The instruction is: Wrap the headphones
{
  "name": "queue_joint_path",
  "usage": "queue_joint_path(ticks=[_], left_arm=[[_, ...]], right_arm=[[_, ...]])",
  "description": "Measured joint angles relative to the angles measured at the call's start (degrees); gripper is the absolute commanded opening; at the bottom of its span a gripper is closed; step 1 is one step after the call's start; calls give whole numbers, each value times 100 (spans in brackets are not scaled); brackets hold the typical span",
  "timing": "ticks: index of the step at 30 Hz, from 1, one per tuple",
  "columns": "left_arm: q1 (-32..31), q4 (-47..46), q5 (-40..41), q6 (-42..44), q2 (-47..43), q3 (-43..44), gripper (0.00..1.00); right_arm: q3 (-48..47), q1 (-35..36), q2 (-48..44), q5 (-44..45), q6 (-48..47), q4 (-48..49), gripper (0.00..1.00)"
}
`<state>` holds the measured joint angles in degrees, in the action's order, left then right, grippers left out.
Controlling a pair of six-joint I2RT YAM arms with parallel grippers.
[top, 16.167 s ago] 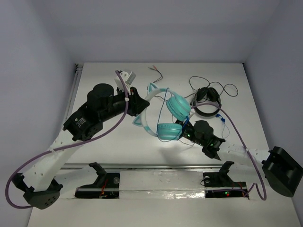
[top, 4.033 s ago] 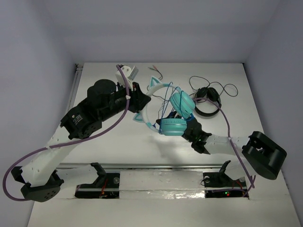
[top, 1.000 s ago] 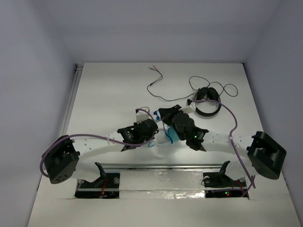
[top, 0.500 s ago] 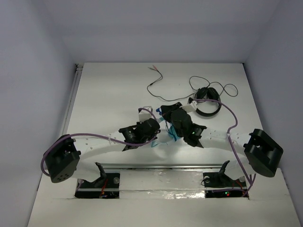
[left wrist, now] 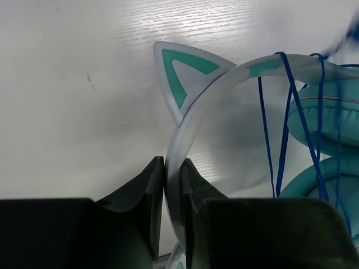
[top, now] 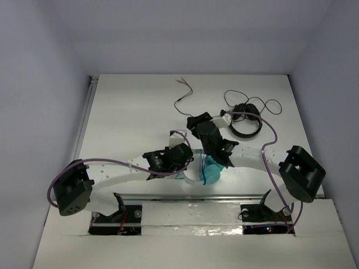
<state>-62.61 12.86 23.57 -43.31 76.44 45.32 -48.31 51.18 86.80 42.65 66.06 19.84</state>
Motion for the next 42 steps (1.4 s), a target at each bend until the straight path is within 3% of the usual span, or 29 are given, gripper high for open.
queue_joint_path(ticks=[10,13,14,15,17,24,29,32,42], left_arm=[[-17,264,24,184,-122,247,0],[17,391,74,208,-291,245,0],[39,411,90,214,-352,245,0],[68,422,116,219,-424,240,0],[114,422,236,229,-577,234,0],[181,409,791,245,-977,160,0],[339,186,1045,354,-1130,-140,0],[549,-138,1097,498,-1117,-372,0],[1399,-1617,785,1054,-101,-719,0]], right_arm=[[-385,-385,251,-710,-586,-284,56],[-382,-531,190,-874,-815,-345,41],[-372,-570,116,-901,-896,-404,21],[-345,-599,2,-920,-990,-448,10],[-291,-627,-304,-955,-1150,-531,0],[170,-649,-1703,-1080,-1622,-647,1],[789,-649,-2599,-1178,-1810,-883,20],[1045,-649,-2988,-1287,-1875,-1062,26],[1580,-649,-3947,-1377,-1961,-1563,27]])
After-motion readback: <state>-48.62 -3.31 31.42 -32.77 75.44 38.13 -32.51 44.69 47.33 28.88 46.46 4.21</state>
